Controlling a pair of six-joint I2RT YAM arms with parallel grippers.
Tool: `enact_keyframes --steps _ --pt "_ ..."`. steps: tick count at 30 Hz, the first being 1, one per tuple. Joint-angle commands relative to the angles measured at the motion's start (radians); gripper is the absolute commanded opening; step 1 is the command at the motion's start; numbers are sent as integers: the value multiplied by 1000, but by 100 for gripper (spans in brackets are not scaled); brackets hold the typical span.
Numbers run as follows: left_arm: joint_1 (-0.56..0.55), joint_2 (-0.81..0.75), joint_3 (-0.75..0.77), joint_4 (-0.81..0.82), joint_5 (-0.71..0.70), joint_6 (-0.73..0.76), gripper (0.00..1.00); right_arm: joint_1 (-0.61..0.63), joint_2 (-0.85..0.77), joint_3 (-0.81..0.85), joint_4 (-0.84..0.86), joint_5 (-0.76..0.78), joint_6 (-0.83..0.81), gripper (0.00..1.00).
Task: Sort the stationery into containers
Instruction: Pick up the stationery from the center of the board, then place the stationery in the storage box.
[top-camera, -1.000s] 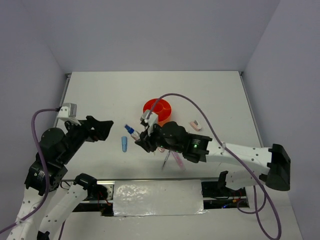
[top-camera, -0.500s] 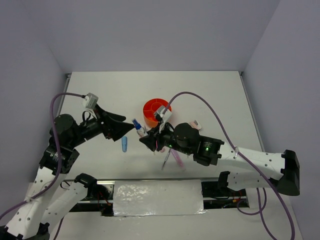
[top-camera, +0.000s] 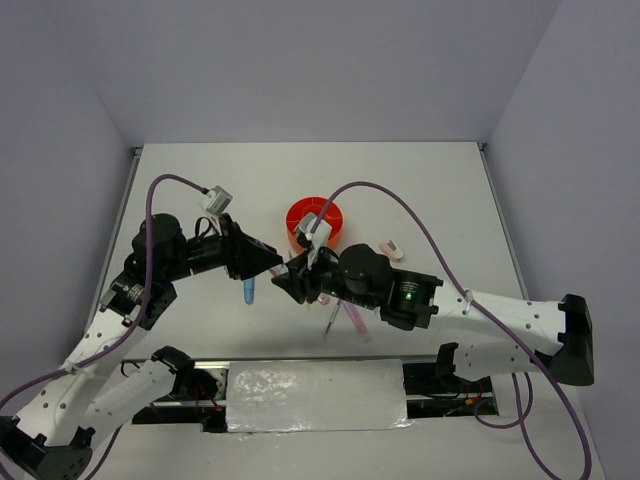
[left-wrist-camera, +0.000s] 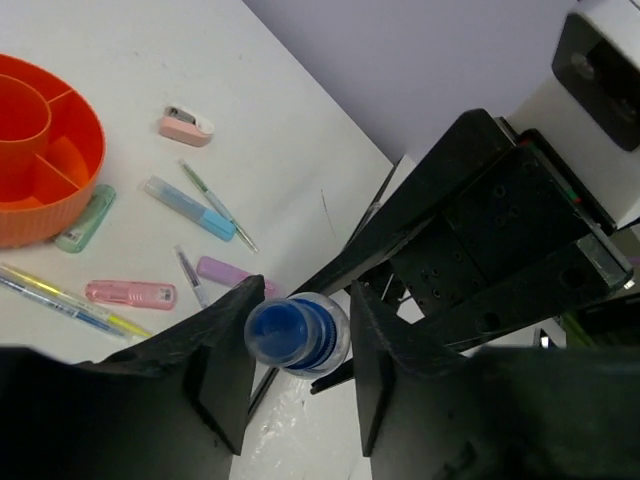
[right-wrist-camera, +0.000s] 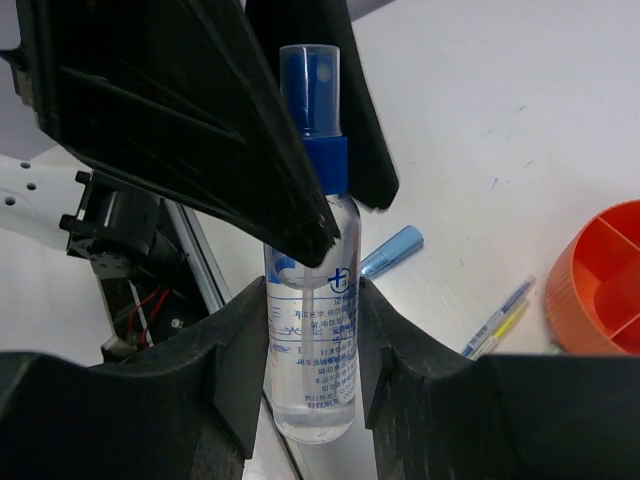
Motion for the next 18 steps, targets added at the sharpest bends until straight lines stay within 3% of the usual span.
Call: enact_keyframes --steps 1,2,3,5,6,7,8,9,10,11,15,16,18 --pt "-29 11 21 48 20 17 50 10 11 64 17 22 -36 0" --pt "-34 11 22 45 5 23 42 10 14 72 19 20 -36 0" --pt "-42 12 24 41 -1 25 25 8 18 77 -4 19 -42 0" --pt "-45 20 40 22 -10 41 12 8 23 75 -9 23 -44 0" --pt "-46 20 57 12 -33 49 0 7 20 72 -8 23 -44 0" --pt "-46 23 68 -17 -49 69 0 8 17 57 -6 22 -44 8" --pt "-46 23 79 -30 -67 78 0 7 9 46 -1 20 -45 21" --pt "-46 21 96 -42 -108 87 0 7 -10 34 8 22 -42 41" --pt "-46 20 103 -50 -125 103 0 5 -24 6 6 29 -36 79" --pt "-46 17 111 -62 -147 107 0 4 -50 -8 8 48 -33 99" --pt "-46 35 155 -82 -318 140 0 -16 -148 -58 -29 169 4 100" --pt "-46 57 165 -93 -446 147 0 -21 -181 -87 -46 198 25 100" --pt "-46 84 182 -76 -574 155 0 -36 -292 -124 -90 294 54 100"
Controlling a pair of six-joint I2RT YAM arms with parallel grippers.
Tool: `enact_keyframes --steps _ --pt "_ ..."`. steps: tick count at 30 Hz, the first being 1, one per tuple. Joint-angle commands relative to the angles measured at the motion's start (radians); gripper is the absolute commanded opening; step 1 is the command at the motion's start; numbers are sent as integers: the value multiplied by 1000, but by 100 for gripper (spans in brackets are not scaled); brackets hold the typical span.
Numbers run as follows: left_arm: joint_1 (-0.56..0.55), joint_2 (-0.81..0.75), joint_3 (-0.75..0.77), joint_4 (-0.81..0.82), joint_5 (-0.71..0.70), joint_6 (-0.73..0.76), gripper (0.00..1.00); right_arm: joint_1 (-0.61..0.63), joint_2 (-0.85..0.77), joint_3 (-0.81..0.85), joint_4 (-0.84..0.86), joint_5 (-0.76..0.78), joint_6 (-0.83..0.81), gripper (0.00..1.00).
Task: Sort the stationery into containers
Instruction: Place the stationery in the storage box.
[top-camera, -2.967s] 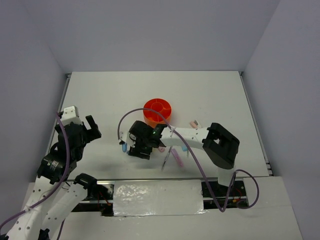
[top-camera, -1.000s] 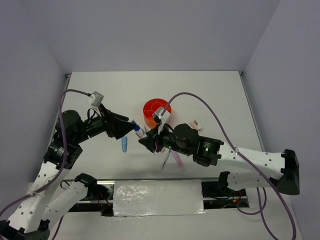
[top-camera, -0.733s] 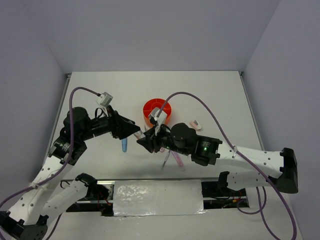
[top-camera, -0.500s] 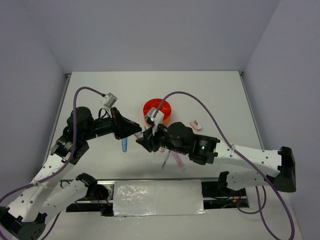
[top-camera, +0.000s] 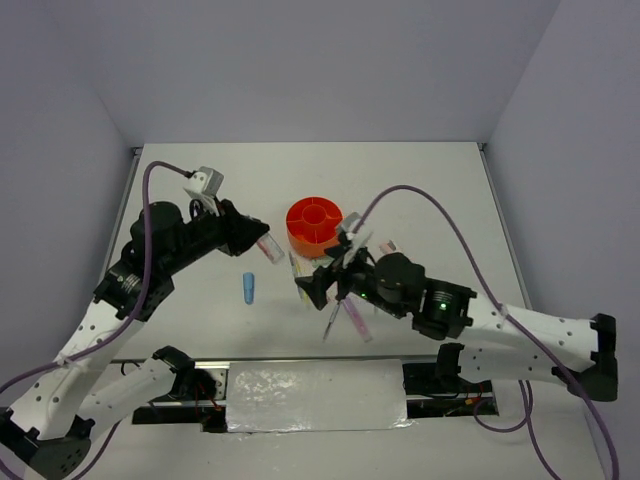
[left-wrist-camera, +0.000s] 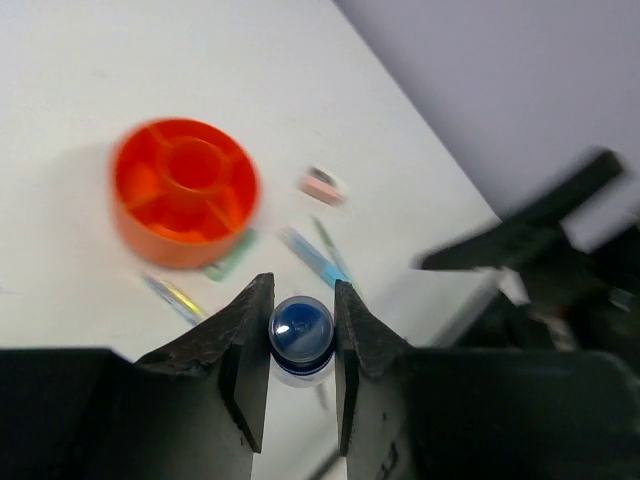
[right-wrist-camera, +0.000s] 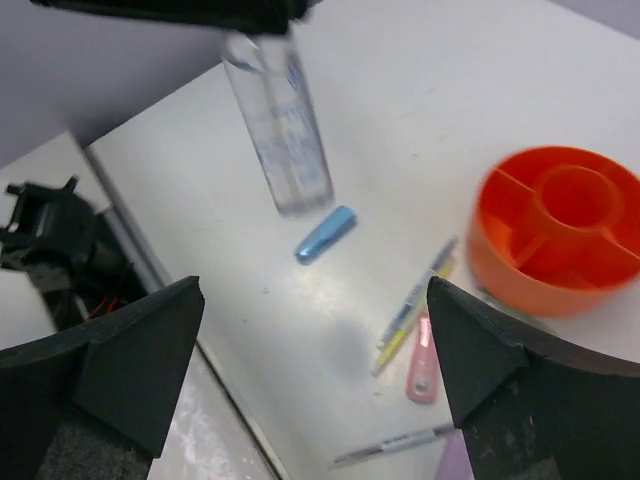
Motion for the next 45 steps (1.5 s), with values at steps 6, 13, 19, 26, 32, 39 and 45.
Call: enact_keyframes --steps 6,13,19,26,32,39,45 --pt "1 224 15 346 -588 76 0 -21 -450 -185 -102 227 146 100" --pt "1 490 77 625 -468 163 0 -20 -561 -161 -277 200 190 100" --pt "1 639 143 663 -444 197 0 -21 -624 -171 -302 177 207 100" --pt "1 748 202 651 -391 169 0 -20 -619 -188 -284 180 218 100" --pt "1 789 187 663 -371 174 0 -18 -572 -179 -274 180 223 100" --pt "1 816 183 652 -365 171 11 -20 -527 -182 -244 154 220 100" --pt "1 837 176 637 -387 166 14 -20 -532 -187 -239 149 220 100"
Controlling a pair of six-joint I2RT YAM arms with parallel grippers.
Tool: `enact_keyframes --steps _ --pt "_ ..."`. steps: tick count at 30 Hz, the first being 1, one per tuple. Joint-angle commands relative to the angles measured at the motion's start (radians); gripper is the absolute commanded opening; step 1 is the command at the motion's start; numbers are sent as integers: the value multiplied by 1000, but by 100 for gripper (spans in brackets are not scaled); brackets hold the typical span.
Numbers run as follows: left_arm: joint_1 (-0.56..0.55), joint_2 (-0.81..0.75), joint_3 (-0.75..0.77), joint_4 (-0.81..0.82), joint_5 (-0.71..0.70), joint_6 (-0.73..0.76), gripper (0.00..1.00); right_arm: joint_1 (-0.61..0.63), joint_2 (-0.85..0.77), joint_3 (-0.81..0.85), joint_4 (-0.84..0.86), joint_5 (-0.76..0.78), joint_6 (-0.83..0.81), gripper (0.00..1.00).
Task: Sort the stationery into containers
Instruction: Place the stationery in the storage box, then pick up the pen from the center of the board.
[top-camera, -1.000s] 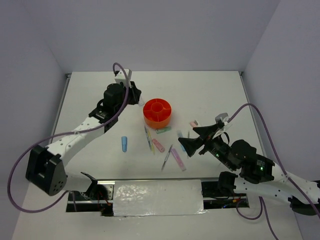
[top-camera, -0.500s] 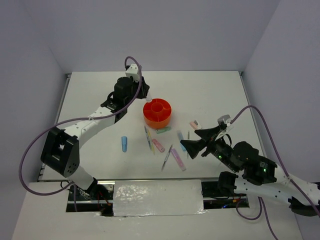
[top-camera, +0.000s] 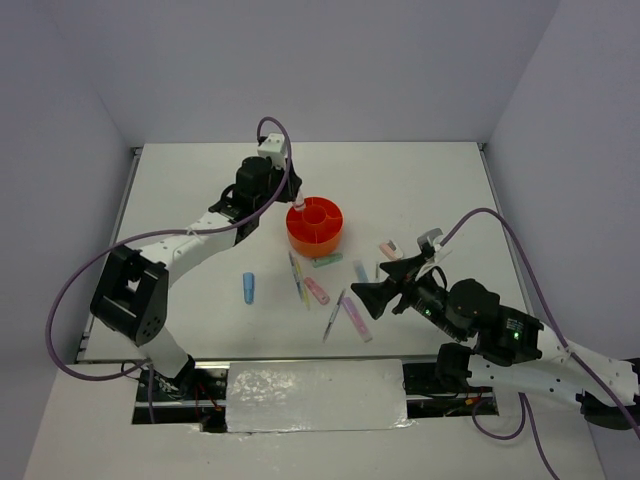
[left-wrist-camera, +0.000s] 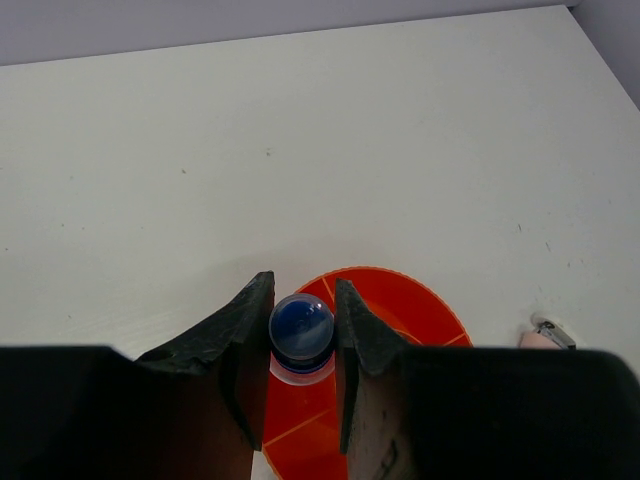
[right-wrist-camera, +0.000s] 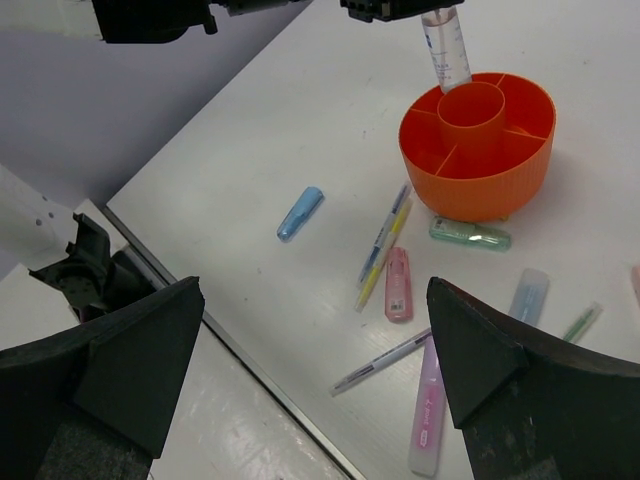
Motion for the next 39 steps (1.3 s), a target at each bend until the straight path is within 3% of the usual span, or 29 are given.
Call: enact_keyframes --steps 1,7,11,13,14,17,20,23,26,27,29,34,38,39 --pt "-1 16 8 64 -1 3 14 0 -8 -3 47 0 3 100" --pt "-1 21 -27 81 13 -18 24 0 -22 15 16 -3 8 100" --pt "-1 22 -38 81 27 -21 54 1 -37 17 14 -17 8 100" --pt "-1 19 -37 78 28 -29 60 0 -28 18 10 -23 8 100" --pt "-1 16 -35 72 25 -33 73 0 -24 20 5 -29 6 100" --pt "-1 -1 -47 74 19 -47 89 0 9 34 -13 -43 5 100" --pt "-1 -45 -73 81 9 -61 97 1 36 43 -28 -12 19 100" --pt "-3 -141 -73 39 -8 -87 99 -2 84 48 -102 122 100 100" --pt "-7 -203 -6 -153 -89 -118 99 -32 170 60 -209 202 227 100" --pt "-7 -235 18 -299 -116 -157 99 -47 194 66 -232 218 255 100" --pt "-7 -290 77 -430 -165 -203 99 -119 252 55 -248 195 289 98" --pt "-9 -453 42 -679 -252 -254 99 -343 358 -17 -156 -50 266 81" --pt "-9 -599 0 -819 -258 -267 99 -413 432 -55 -130 -49 276 72" --pt "-9 -625 -29 -834 -252 -262 99 -420 473 -54 -134 -32 279 64"
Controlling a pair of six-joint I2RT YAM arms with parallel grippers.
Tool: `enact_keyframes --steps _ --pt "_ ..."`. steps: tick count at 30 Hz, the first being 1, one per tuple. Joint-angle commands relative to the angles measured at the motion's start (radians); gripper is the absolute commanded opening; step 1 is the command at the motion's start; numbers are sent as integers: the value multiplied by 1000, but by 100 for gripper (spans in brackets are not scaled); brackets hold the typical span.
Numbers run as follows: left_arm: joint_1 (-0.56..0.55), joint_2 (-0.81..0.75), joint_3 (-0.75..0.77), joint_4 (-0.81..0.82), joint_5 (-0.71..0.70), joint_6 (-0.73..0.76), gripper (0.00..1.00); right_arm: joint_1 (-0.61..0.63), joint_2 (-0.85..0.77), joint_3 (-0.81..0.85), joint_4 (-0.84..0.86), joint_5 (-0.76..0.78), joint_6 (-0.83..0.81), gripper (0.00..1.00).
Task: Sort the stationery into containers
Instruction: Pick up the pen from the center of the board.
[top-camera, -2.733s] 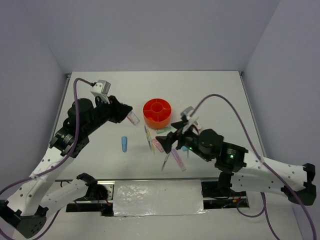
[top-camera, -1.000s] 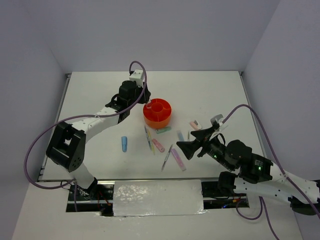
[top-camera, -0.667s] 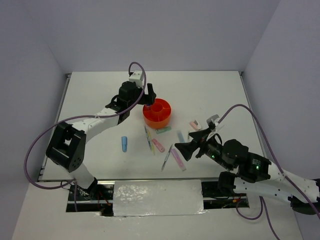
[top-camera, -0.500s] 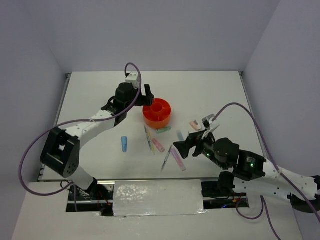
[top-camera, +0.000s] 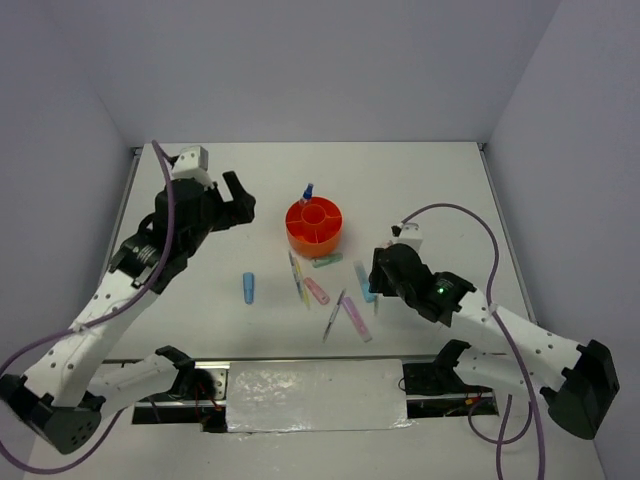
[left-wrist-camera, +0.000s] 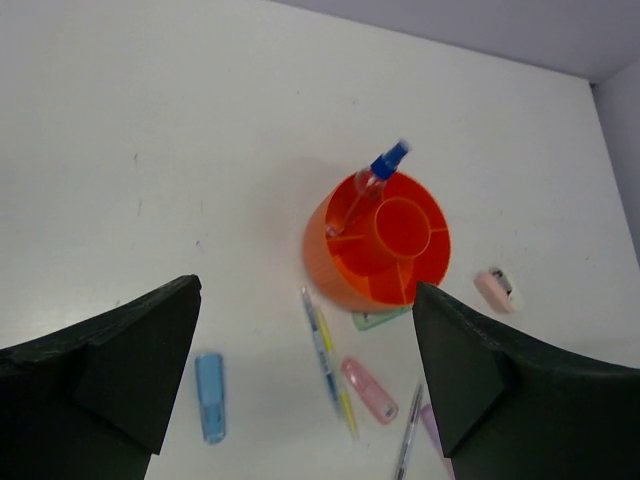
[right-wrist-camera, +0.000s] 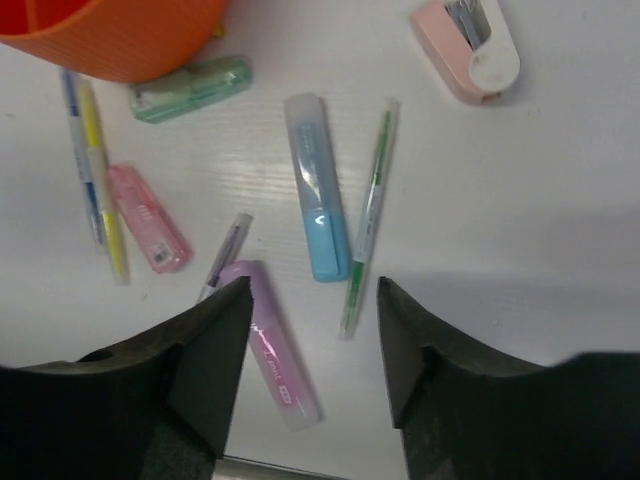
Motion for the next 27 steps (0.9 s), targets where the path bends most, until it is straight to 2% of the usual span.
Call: enact_keyframes --steps 1,3,5,7,13,20,27 --pt "-4 -101 -59 -182 -17 -5 99 -35 72 -1 41 -9 27 57" --pt "-4 -172 -94 -204 9 45 99 -67 136 2 61 -23 18 50" --pt "-4 -215 -111 -214 69 99 99 -92 196 9 76 -31 7 49" --pt "-4 -276 -148 -211 109 168 99 -130 237 24 85 -28 -14 44" --pt "-4 -443 -336 -127 121 182 99 -204 385 62 119 -104 -91 43" --pt "-4 -421 -352 -129 181 194 99 -210 486 76 173 -135 -94 42" --pt "-4 -433 -353 -127 178 193 99 -218 564 75 191 -143 -100 39"
